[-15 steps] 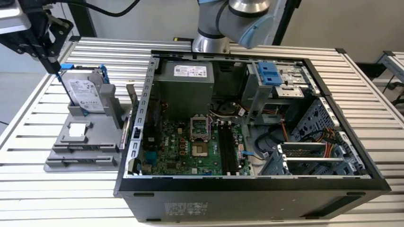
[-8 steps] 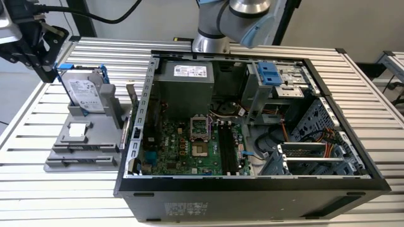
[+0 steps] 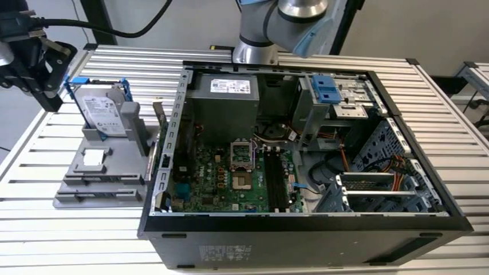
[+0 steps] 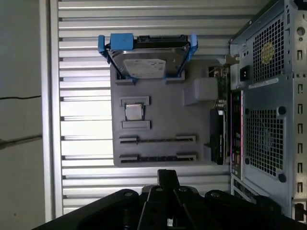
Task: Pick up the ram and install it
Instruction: 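Pick up the ram and move it above insertion slot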
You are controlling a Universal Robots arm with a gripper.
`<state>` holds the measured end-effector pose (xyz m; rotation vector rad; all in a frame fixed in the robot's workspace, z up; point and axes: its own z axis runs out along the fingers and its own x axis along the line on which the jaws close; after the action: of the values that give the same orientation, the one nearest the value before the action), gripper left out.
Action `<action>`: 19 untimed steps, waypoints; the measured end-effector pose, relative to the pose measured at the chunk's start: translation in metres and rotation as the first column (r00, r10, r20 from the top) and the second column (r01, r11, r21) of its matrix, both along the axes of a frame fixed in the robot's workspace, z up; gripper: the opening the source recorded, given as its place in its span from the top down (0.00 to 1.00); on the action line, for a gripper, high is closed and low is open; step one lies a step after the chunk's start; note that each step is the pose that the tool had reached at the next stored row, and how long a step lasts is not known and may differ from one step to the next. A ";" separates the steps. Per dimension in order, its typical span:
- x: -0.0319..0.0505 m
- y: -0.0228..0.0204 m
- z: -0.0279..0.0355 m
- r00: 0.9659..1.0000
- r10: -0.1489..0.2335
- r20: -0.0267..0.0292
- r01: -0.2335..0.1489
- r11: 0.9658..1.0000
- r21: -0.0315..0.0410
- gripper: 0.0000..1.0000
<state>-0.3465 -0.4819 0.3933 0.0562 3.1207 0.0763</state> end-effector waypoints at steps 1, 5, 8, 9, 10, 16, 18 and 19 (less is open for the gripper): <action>0.0001 -0.0036 0.0000 1.000 0.000 0.000 0.000 1.000 0.000 1.00; 0.0002 -0.0117 0.0000 1.000 0.000 0.000 0.000 1.000 0.000 1.00; 0.0002 -0.0118 0.0000 1.000 0.000 -0.001 0.000 1.000 0.000 1.00; 0.0002 -0.0118 0.0000 1.000 0.000 -0.003 0.000 1.000 0.000 1.00; 0.0002 -0.0118 0.0000 1.000 0.000 -0.003 0.000 1.000 0.000 1.00; 0.0002 -0.0118 0.0000 1.000 0.000 -0.004 0.000 1.000 0.000 1.00; 0.0002 -0.0118 0.0000 1.000 0.000 -0.004 0.000 1.000 0.000 1.00; 0.0002 -0.0118 0.0000 1.000 0.000 -0.005 0.000 1.000 0.000 1.00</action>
<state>-0.3463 -0.4937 0.3933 0.0565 3.1253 0.0763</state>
